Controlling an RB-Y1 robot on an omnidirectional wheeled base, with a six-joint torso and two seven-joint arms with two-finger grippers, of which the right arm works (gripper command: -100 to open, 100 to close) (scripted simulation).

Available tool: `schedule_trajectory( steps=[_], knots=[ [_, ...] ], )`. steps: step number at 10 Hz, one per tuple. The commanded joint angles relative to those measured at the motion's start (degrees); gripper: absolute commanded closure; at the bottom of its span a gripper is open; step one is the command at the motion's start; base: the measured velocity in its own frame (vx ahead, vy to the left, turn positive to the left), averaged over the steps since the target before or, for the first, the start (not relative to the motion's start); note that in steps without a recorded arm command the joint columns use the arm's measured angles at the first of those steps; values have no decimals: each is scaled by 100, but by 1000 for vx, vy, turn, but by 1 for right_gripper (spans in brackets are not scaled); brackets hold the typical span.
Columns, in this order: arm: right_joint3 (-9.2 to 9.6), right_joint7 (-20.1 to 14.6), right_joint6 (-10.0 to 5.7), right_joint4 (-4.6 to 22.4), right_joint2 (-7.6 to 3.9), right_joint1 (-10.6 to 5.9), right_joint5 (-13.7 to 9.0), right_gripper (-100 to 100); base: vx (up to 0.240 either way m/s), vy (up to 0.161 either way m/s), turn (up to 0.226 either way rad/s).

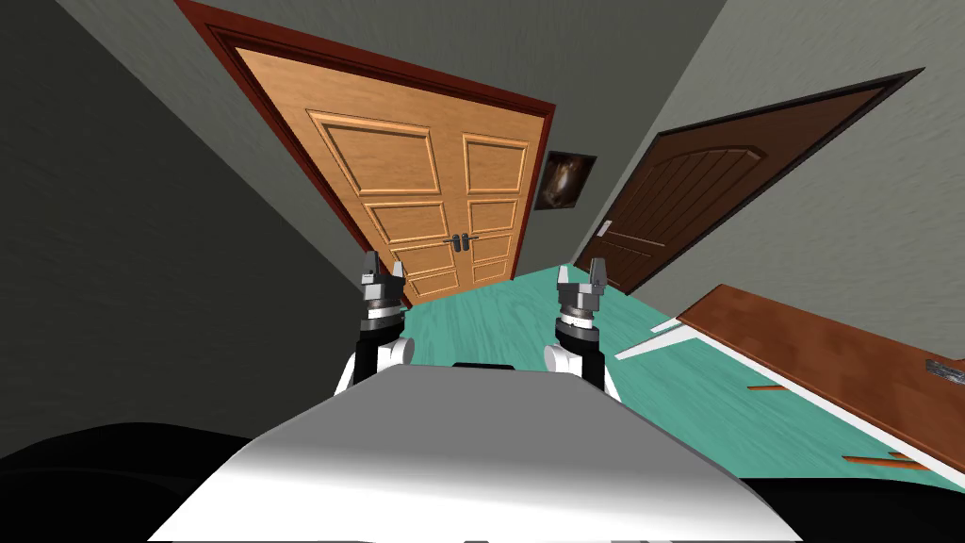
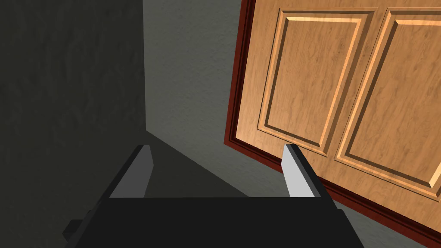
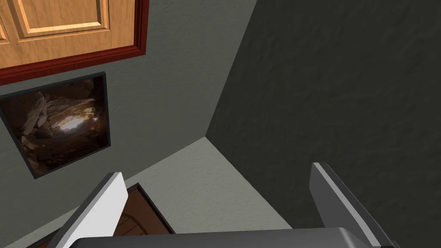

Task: Pull the door open

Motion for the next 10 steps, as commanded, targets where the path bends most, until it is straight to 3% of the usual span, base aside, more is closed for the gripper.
schedule_trajectory(
  steps=[1, 9, 10],
  knots=[
    [-24, -43, 20, 163, -45, -93, 35, -100, 61, 16, 45],
    [-166, -299, 139, 1142, -252, -656, 245, -100, 127, 28, 60],
    [-201, -363, 169, 1385, -294, -795, 297, -100, 125, 32, 104]
  ],
)
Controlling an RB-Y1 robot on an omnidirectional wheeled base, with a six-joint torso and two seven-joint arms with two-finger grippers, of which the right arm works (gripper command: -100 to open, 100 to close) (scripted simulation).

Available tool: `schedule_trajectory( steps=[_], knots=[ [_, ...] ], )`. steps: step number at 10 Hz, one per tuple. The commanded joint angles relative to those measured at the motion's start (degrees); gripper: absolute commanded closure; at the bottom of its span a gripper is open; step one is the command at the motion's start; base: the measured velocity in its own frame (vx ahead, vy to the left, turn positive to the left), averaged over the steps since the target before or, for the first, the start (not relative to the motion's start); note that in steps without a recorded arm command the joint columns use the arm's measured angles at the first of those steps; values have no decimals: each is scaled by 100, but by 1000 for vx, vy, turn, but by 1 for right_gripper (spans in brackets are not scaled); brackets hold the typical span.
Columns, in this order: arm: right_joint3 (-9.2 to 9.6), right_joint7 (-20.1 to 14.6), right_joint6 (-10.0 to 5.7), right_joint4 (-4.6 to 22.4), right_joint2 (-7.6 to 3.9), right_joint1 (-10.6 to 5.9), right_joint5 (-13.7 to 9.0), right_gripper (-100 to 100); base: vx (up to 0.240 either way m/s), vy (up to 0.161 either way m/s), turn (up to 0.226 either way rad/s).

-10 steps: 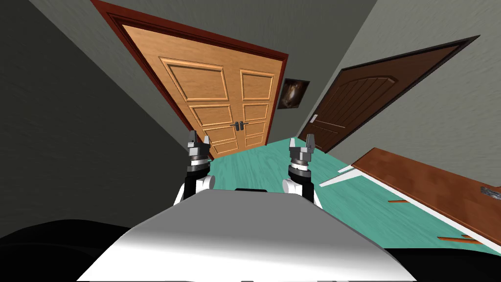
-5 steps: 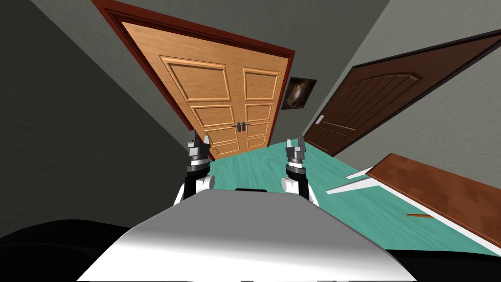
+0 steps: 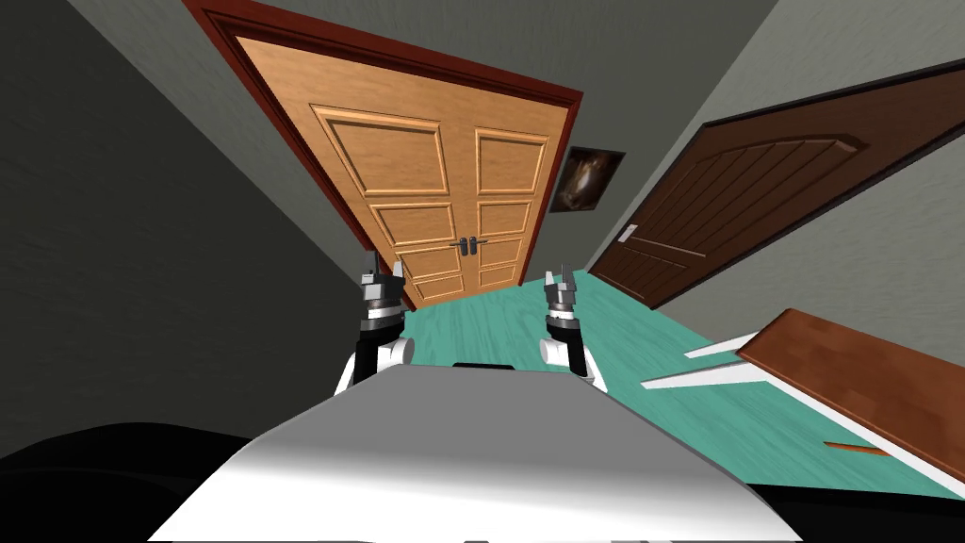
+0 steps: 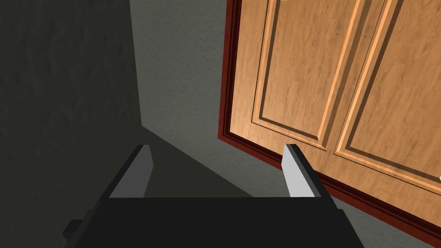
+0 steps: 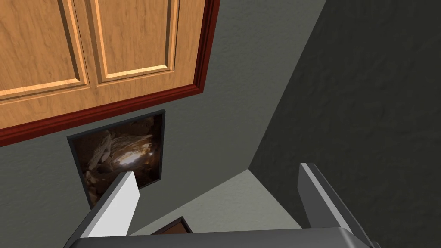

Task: Pull the door open

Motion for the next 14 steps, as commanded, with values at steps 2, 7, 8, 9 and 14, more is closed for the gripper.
schedule_trajectory(
  steps=[2, 7, 8, 9, 14],
  knots=[
    [-48, -110, 93, 352, -59, -213, 92, -100, 124, 43, 68],
    [-153, -300, 181, 1077, -162, -629, 247, -100, 105, 22, 67],
    [-175, -339, 200, 1228, -183, -716, 279, -100, 98, 33, 74],
    [-198, -381, 219, 1386, -202, -806, 313, -100, 113, 25, 66],
    [-315, -592, 317, 2193, -292, -1270, 487, -100, 97, 17, 74]
  ],
)
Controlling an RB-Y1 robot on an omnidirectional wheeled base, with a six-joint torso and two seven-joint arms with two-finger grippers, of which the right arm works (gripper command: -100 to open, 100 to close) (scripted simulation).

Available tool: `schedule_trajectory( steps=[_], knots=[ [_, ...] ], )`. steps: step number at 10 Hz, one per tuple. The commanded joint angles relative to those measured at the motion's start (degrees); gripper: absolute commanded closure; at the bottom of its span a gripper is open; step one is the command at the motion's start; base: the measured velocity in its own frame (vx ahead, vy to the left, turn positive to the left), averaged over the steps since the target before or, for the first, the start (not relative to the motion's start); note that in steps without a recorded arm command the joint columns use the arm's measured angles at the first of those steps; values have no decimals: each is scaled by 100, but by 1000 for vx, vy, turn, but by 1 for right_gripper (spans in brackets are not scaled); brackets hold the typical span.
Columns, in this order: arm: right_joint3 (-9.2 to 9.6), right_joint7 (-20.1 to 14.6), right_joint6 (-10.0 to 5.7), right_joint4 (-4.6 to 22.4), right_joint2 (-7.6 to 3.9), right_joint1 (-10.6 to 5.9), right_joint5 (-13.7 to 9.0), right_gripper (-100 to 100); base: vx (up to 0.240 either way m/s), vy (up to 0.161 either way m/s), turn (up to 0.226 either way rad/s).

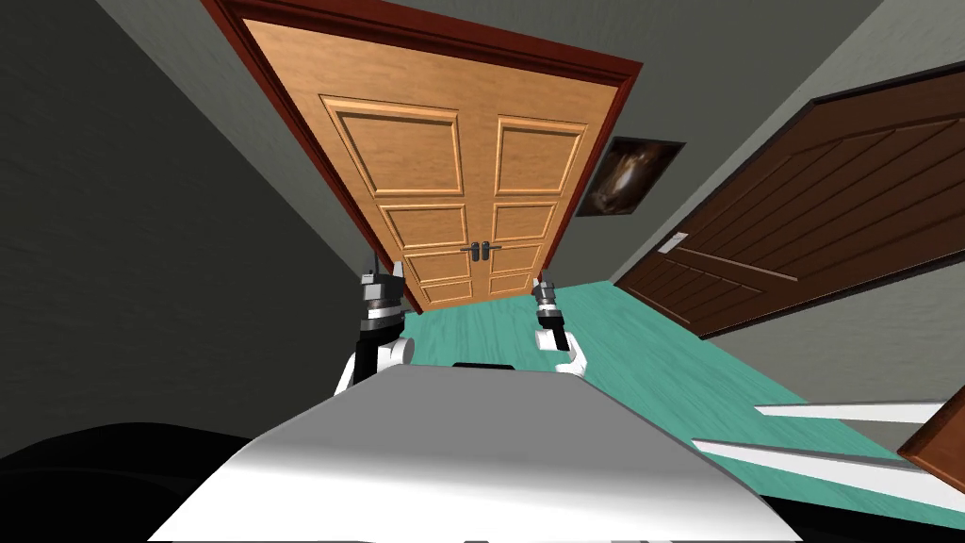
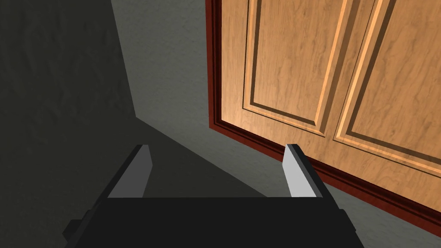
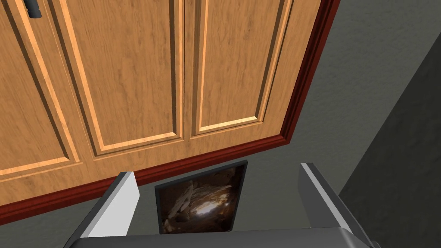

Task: Pull the door open

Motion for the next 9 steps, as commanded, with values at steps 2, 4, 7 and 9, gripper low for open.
schedule_trajectory(
  steps=[2, 4, 7, 9],
  knots=[
    [-71, -136, 76, 405, -69, -241, 85, -100, 108, 29, 85],
    [-119, -223, 116, 735, -100, -431, 156, -100, 107, 30, 75],
    [-191, -352, 177, 1229, -145, -714, 262, -100, 104, 22, 79],
    [-238, -436, 216, 1550, -172, -898, 331, -100, 111, 13, 70]
  ],
)
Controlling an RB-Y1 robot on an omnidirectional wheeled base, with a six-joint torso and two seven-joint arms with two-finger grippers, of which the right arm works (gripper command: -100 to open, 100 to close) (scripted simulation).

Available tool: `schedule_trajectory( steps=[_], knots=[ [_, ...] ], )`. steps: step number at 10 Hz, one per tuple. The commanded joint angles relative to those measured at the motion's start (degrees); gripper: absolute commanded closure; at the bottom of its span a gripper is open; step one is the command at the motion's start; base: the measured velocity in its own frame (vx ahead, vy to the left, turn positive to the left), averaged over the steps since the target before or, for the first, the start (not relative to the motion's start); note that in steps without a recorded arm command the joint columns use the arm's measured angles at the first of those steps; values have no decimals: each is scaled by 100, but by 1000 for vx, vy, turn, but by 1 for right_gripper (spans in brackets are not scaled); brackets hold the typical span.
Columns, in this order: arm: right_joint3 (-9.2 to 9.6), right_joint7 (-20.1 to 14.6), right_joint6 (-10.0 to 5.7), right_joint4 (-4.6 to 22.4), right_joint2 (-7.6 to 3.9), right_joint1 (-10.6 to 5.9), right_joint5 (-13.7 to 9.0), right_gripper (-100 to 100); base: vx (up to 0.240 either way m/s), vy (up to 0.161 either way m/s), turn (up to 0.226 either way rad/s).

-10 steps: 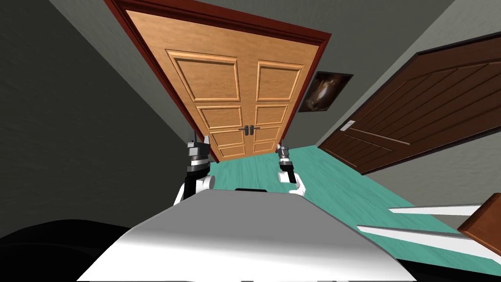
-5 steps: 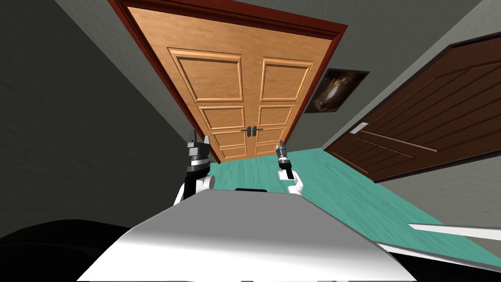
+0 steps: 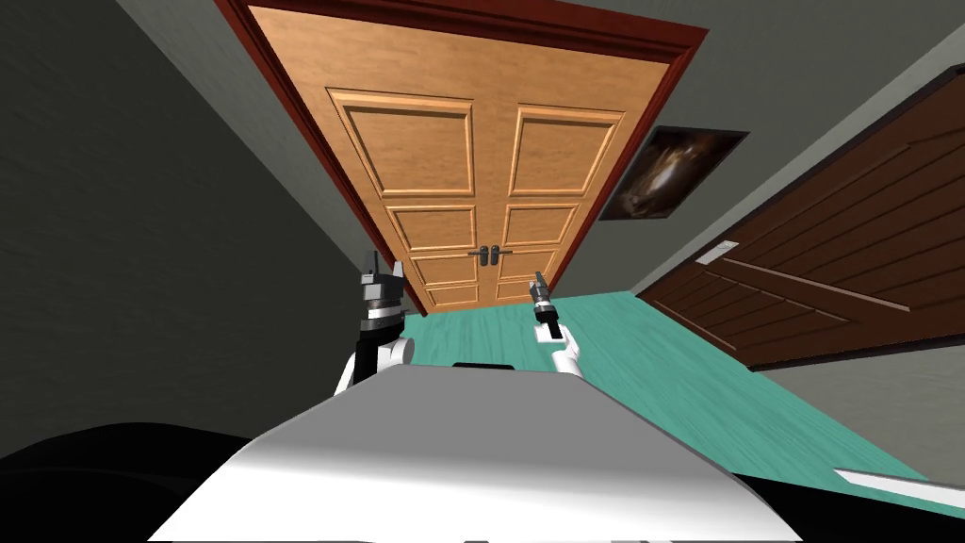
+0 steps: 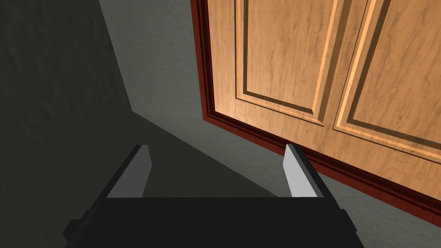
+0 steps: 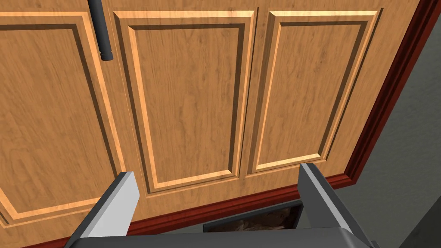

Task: Pull the door open

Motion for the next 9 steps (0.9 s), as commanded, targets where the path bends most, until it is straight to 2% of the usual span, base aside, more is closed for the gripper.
schedule_trajectory(
  steps=[1, 9],
  knots=[
    [-32, -76, 48, 234, -20, -134, 58, -100, 94, 10, 76],
    [-205, -387, 193, 1421, -109, -815, 313, -100, 106, 13, 70]
  ],
)
